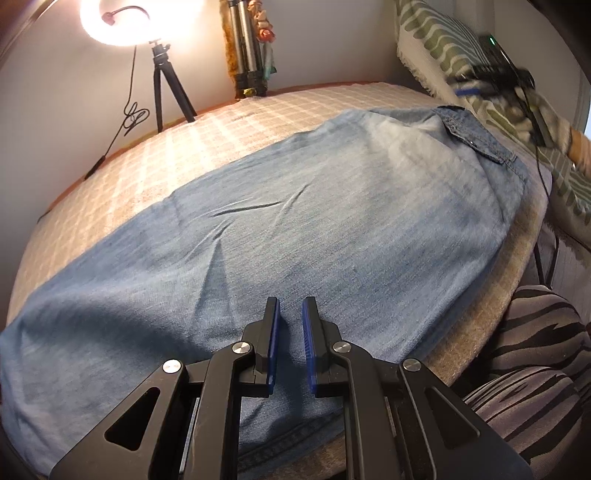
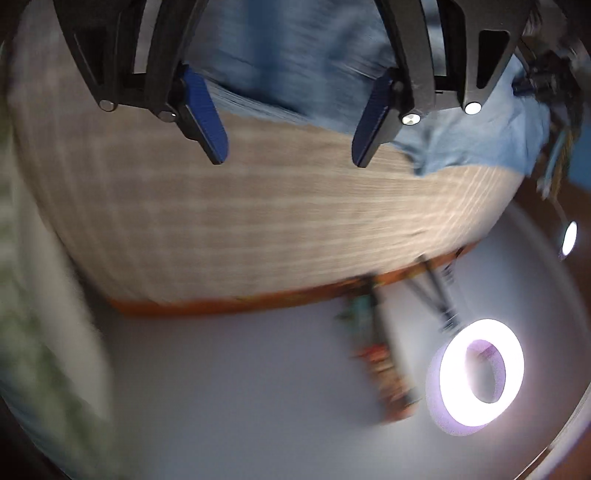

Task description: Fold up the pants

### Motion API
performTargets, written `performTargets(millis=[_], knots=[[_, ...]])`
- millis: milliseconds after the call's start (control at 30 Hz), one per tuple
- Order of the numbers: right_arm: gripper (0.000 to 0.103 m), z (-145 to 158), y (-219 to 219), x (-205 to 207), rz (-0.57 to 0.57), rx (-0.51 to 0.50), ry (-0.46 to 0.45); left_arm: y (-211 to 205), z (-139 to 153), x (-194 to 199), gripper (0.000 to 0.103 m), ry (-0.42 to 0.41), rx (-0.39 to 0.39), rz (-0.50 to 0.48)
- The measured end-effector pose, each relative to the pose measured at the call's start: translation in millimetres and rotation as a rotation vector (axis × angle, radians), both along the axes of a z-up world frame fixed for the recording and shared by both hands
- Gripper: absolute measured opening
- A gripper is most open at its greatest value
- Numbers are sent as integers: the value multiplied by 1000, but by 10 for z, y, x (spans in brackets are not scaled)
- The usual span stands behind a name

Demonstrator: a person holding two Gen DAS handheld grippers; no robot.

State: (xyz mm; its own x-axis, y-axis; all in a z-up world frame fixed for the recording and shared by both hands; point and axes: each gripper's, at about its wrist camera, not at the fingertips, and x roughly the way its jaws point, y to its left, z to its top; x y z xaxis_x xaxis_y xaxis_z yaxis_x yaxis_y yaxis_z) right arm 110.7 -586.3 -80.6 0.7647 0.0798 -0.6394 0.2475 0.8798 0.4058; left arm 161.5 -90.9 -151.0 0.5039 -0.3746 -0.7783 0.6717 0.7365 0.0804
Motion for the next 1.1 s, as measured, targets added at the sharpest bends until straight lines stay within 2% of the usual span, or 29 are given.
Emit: performTargets(millis=[167, 300, 433, 467, 533, 567, 600, 700, 767, 833, 967, 1000, 1033, 1100], knots=[[76, -391, -327, -137, -55, 124, 38, 7, 4, 4, 11, 5, 3, 5], [76, -602, -386, -116, -5, 206, 45, -11, 9, -5, 11, -4, 18, 5], [75, -692, -199, 25, 62, 238, 45, -8, 10, -4, 11, -1, 14, 13], [71, -676, -145, 48, 70, 217, 45, -7, 11, -4, 11, -2, 15, 13], [31, -685, -74, 70, 96, 238, 56, -6, 10, -8, 11, -4, 16, 13], [29, -678, -23, 77, 100, 248, 69, -5, 12, -8, 11, -4, 15, 13], [19, -640, 29, 59, 82, 215, 72, -5, 12, -7, 11, -3, 13, 13], [14, -396, 168, -47, 32, 111, 59, -5, 21, -1, 11, 2, 7, 14], [13, -247, 155, -137, -26, 73, 55, 5, 29, 5, 15, 1, 4, 19], [12, -211, 157, -128, -60, 13, 91, 37, 46, 14, 18, 7, -4, 26], [13, -422, 266, 78, -67, -50, 219, 210, 124, -19, 23, 25, -60, 76], [18, -453, 269, 91, -82, -51, 225, 294, 164, -48, 25, 20, -70, 97], [28, -456, 259, 64, -93, -57, 222, 360, 195, -69, 27, 16, -77, 116], [46, -427, 271, 54, -117, -88, 243, 582, 284, -130, 40, 7, -107, 182]])
